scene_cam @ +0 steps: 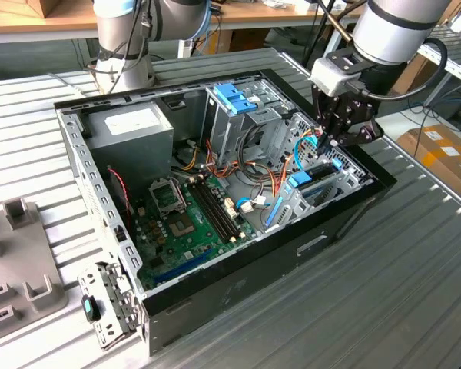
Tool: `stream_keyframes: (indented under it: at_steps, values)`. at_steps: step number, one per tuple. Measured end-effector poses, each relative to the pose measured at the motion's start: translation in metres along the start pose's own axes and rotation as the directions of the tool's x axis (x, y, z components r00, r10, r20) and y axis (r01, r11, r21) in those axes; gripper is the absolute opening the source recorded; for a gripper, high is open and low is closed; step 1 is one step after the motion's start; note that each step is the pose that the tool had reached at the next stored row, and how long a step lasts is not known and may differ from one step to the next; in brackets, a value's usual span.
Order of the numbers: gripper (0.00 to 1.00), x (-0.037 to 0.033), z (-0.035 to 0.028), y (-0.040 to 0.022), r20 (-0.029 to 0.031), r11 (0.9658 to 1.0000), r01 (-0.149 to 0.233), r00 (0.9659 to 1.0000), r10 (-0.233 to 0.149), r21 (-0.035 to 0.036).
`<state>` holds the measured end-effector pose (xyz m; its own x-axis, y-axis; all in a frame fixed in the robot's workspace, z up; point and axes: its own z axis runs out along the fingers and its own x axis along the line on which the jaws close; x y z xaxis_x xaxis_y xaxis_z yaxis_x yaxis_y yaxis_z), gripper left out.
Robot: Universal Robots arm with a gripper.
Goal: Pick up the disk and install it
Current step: 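Insert the first disk wire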
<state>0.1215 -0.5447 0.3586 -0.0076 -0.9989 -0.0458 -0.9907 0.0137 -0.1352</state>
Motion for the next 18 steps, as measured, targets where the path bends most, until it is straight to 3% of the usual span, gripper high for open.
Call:
stream_keyframes:
  at_steps: [7,11,14,18]
  values:
    - [0.16,0.0096,-0.0018,0.012,0.0049,0.9991,0.001,1.0,-0.001,0.0422]
    - [0.16,0.0136,-0.0029,0.0204,0.0057,0.9984,0.002,1.0,-0.002,0.0571]
    - [0.16,0.0183,-0.0039,0.0311,0.0077,0.9973,0.002,1.0,-0.003,0.0739]
    - [0.16,0.0214,-0.0048,0.0379,0.0088,0.9966,0.002,1.0,-0.003,0.0818]
